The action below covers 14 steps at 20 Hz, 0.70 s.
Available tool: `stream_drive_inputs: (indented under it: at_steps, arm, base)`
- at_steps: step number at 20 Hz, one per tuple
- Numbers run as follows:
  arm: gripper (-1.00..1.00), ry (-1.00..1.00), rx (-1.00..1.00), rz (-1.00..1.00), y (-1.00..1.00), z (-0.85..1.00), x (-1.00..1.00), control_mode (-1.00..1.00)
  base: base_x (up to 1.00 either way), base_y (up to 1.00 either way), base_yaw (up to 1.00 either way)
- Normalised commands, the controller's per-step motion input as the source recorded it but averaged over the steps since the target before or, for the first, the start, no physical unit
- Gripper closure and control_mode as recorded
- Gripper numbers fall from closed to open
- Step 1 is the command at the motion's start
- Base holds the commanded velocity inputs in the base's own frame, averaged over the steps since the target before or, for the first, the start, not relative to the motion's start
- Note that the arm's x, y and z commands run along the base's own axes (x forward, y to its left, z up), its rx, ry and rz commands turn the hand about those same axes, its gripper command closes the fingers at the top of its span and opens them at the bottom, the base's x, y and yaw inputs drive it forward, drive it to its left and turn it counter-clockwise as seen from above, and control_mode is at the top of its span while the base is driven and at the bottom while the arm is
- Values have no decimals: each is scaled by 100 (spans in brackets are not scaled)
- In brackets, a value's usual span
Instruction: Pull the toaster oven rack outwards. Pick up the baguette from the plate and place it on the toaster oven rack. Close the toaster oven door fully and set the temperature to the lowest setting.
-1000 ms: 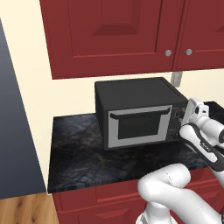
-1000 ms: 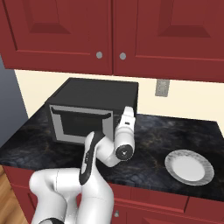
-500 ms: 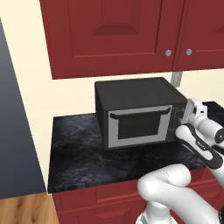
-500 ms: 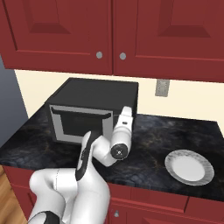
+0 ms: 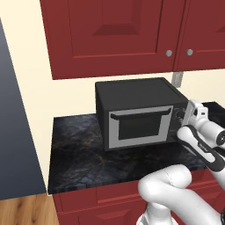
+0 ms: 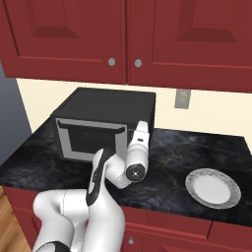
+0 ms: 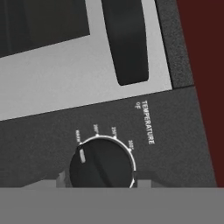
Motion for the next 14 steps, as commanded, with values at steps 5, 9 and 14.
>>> stream_drive_inputs:
  at_steps: [5,9,14]
  arm:
    - [100,2,-17,15,4,-15,0,-100]
    - [100,1,-17,21,0,-17,0,-100]
    - [100,0,-13,24,0,-15,0,-100]
  base:
    - [0,0,0]
    - [0,0,0]
    - [0,0,0]
